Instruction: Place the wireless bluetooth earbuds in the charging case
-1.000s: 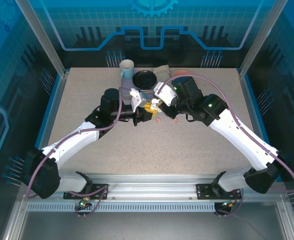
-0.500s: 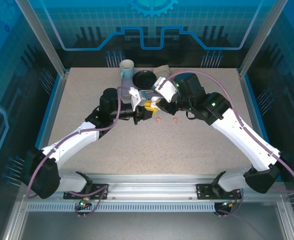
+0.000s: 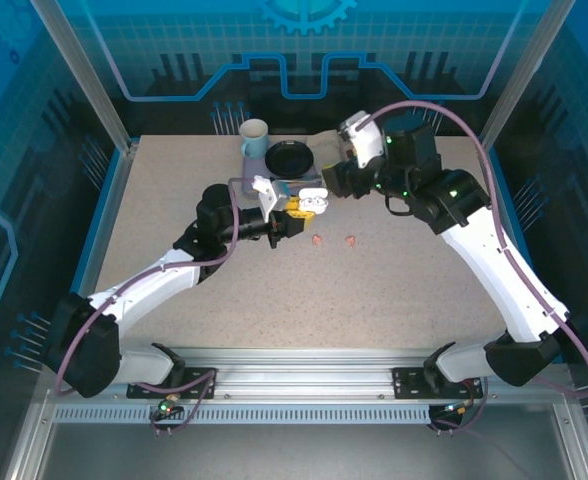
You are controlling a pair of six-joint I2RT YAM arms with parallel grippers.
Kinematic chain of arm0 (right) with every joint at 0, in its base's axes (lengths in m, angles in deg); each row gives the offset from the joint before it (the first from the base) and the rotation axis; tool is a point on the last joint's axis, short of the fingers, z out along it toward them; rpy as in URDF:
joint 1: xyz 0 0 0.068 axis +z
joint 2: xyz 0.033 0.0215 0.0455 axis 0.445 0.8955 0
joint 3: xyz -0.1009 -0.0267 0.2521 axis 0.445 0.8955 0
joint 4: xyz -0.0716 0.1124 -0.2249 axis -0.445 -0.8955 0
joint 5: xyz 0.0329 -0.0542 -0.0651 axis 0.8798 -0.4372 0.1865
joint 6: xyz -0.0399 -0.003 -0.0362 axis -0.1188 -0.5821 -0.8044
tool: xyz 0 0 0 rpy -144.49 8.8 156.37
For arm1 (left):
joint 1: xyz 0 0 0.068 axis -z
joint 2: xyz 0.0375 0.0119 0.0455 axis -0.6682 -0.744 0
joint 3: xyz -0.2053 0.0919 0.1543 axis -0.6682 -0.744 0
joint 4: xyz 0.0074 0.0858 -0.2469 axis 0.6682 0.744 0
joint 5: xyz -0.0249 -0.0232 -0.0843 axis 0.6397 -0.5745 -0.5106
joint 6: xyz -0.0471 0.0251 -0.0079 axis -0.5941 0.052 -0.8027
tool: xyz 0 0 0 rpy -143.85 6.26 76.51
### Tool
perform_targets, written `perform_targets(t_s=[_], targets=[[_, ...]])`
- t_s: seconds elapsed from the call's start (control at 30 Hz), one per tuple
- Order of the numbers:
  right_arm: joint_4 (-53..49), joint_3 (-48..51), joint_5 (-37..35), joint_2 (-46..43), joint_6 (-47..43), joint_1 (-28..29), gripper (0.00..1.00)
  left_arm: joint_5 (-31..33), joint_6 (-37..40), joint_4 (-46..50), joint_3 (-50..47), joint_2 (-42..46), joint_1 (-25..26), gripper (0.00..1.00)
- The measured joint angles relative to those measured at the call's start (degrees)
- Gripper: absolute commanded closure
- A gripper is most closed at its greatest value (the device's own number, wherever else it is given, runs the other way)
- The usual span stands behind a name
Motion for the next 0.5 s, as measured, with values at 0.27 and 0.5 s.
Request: perform_targets(t_s=[0.27, 0.5], targets=[[1.57, 6.01, 4.66, -0.07, 12.57, -2.1, 0.37, 3.67, -2.86, -5.84, -0.92, -0.13, -0.11, 1.0], [1.62, 6.67, 6.91, 0.02, 14.49, -2.1, 0.38, 3.91, -3.85, -6.71, -0.92, -0.17, -0.11, 1.0]])
